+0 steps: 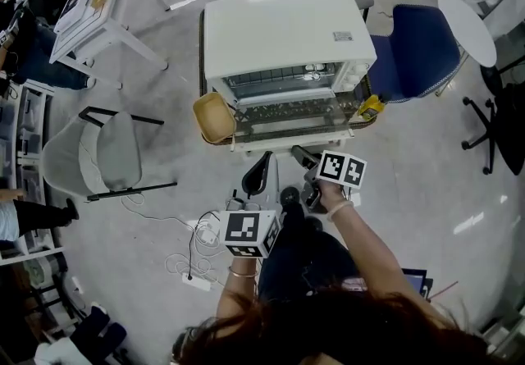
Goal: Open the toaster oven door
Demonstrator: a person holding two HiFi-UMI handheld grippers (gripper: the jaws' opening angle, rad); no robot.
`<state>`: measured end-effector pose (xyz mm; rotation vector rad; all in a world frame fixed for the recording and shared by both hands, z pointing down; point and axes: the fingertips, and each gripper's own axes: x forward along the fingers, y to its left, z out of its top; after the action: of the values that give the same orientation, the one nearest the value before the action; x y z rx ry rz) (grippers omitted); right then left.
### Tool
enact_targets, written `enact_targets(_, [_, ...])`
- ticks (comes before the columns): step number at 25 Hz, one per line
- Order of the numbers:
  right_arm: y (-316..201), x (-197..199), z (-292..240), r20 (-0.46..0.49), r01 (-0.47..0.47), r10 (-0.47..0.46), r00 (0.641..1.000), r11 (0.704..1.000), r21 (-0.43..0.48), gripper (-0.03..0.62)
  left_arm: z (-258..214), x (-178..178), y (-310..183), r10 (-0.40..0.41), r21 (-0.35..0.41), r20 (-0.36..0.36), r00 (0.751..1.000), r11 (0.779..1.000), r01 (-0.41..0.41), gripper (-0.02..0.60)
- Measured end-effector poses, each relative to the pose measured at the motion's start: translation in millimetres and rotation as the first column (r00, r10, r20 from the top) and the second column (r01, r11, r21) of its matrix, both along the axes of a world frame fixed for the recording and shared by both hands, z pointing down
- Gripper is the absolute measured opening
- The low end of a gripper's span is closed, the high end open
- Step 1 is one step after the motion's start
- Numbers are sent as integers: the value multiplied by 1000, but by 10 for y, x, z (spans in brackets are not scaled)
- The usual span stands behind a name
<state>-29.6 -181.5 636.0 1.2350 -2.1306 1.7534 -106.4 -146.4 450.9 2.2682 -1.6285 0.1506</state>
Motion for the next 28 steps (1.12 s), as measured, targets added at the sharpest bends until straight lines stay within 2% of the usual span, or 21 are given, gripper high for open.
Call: enact_targets(28, [146, 28, 348, -6, 5, -5, 1000, 1000, 18, 204, 530, 66, 174, -23, -16, -31, 999, 1000, 23, 15])
